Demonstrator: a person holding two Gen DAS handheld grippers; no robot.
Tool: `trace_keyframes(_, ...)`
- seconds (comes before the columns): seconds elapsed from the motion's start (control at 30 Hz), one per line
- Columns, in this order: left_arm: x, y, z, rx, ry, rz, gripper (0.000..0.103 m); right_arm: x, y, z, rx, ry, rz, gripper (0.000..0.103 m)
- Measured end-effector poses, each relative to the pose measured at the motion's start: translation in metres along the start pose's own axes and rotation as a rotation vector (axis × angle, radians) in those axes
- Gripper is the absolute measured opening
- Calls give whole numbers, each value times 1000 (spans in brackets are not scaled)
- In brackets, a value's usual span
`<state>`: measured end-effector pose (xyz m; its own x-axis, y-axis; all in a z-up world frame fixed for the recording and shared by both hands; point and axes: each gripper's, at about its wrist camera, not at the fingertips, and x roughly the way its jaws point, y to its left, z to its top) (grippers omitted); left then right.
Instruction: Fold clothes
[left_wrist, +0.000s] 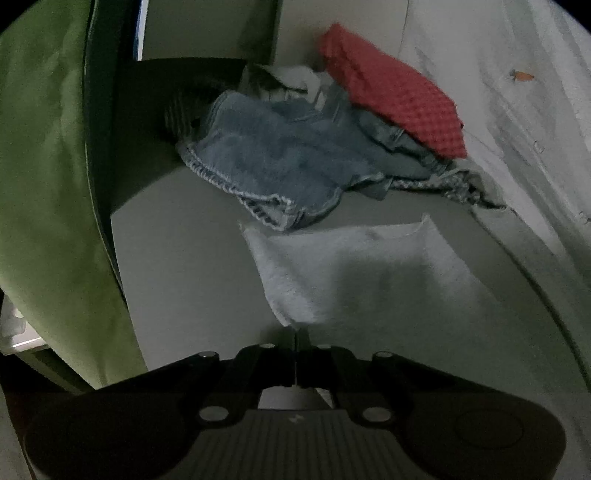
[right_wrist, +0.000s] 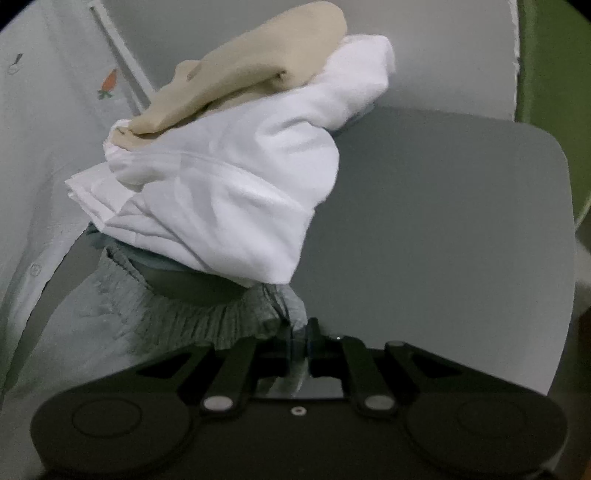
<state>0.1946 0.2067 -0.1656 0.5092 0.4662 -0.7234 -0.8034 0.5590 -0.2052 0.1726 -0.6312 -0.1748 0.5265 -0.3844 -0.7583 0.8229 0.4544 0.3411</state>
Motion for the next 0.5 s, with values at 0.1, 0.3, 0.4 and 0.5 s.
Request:
trace_keyframes(0.1,-15,4,4,-6,-18,-11,1,-5,-10,4,62,1,21,8)
trace_keyframes(0.3,2,10,-8,24,86,52,7,3,7,-8,-97,16,-74,31)
trace_keyframes(0.4,-2,5,3,6,63,38,11,-11,27,-13,-220,-31,-122,45)
trace_keyframes(0.5,-9,-4,19,-2,8,20,24,-27,45,-19,-308,-85,-118,49)
